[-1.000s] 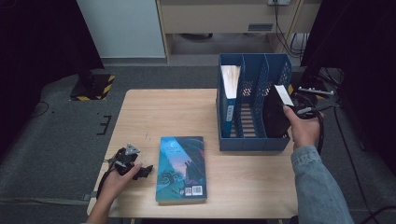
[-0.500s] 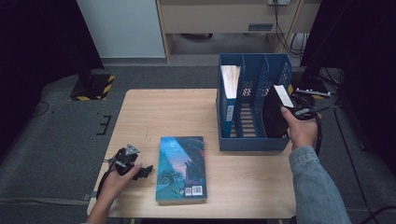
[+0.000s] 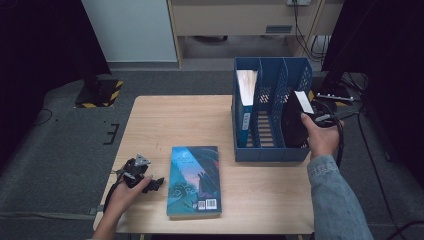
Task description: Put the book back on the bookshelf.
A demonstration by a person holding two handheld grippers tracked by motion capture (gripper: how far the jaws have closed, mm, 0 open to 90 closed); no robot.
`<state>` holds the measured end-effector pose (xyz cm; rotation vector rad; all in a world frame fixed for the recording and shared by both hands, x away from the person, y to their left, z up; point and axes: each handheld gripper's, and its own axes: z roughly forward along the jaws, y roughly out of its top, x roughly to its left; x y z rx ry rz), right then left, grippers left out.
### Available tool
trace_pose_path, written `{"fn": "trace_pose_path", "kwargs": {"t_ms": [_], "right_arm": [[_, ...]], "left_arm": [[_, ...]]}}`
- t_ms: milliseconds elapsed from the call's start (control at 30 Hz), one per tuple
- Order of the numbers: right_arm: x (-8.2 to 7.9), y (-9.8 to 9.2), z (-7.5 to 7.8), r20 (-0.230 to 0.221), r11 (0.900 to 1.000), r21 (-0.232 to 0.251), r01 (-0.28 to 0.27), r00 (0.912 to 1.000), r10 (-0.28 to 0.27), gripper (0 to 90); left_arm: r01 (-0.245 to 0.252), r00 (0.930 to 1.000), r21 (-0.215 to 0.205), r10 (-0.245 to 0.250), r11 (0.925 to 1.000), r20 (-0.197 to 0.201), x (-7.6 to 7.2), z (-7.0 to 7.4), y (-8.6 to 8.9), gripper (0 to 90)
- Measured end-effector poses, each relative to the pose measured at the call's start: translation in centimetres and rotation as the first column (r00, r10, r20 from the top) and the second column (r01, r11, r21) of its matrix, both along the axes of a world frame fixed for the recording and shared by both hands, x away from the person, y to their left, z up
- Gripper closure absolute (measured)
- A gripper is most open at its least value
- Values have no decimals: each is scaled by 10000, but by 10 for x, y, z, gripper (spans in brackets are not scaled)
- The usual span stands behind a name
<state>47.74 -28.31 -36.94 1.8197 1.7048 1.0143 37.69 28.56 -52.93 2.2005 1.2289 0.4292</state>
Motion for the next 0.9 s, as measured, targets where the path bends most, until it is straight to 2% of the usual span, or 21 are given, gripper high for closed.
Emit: {"fn": "trace_pose_path", "kwargs": {"t_ms": [167,233,333,600,733,800,900], "right_arm": [[1,-4,0,3,10000,64,-44,10000,44,521],[2,-6,1,5,9995,293,119,9999,-119,522],[4,-7,1,40,9993,315,188,9998,-189,523],[15,-4,9,-57,9994,224,271,9996,-270,525],[18,0,15,91,9999,29,136,9999,-136,526],[20,3,17,153,9998,-196,-94,9998,97,526],[26,2,16,290,9998,-167,-64,9996,69,525]], "left_arm": [[8,10000,-11,-8,10000,13,0,0,0,0],[10,10000,2,-10,10000,-6,0,0,0,0],[-13,10000,20,13,10000,-40,0,0,0,0],[20,10000,27,-20,10000,-37,-1,0,0,0],[53,10000,78,-52,10000,-70,0,1,0,0],[47,10000,72,-47,10000,-66,0,1,0,0],[51,10000,82,-51,10000,-67,0,1,0,0]]}}
